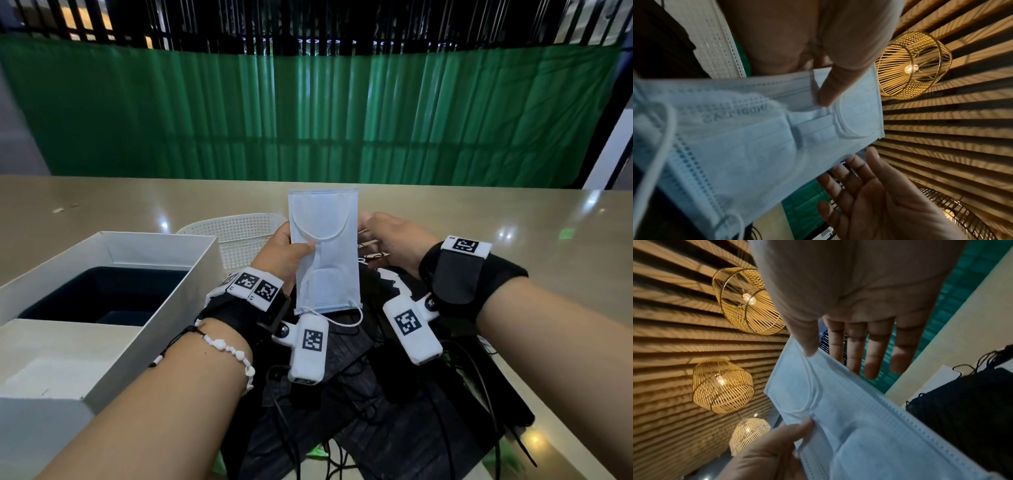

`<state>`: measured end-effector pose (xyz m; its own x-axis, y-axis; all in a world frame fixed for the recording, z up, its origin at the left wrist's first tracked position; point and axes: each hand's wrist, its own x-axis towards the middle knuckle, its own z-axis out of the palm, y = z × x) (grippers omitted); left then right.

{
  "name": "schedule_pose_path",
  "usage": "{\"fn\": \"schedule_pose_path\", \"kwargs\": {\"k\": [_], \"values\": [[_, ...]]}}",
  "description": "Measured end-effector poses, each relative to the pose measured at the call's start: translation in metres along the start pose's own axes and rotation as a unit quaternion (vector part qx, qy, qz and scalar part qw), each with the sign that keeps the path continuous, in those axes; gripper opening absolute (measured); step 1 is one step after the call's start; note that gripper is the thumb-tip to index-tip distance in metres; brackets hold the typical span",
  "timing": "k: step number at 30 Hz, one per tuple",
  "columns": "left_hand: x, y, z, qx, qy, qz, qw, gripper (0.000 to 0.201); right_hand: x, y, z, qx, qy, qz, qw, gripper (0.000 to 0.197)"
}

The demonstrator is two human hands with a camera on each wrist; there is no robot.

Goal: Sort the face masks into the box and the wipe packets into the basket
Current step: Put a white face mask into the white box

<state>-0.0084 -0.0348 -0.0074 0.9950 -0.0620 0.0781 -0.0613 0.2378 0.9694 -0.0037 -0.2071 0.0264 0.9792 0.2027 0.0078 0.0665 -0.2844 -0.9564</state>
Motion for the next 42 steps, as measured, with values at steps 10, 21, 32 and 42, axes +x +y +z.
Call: {"fn": "schedule_pose_path", "kwargs": {"k": [10, 21, 32, 42], "values": [[-0.003, -0.015, -0.002, 0.149, 0.015, 0.032, 0.988, 0.065, 0.0, 0.007, -0.006, -0.136, 0.044, -0.066, 0.987, 0.021], [-0.015, 0.001, 0.013, 0.207, -0.062, 0.051, 0.975, 0.078, -0.013, -0.042, -0.004, -0.475, 0.005, -0.13, 0.87, 0.033], [-0.037, 0.106, -0.033, 0.198, -0.066, 0.067, 0.976, 0.032, -0.016, -0.088, -0.003, -0.301, 0.081, -0.219, 0.925, 0.013], [-0.108, 0.202, -0.196, 0.267, 0.194, -0.013, 0.944, 0.011, -0.007, -0.131, 0.095, -0.159, -0.057, -0.212, 0.963, 0.022]]}}
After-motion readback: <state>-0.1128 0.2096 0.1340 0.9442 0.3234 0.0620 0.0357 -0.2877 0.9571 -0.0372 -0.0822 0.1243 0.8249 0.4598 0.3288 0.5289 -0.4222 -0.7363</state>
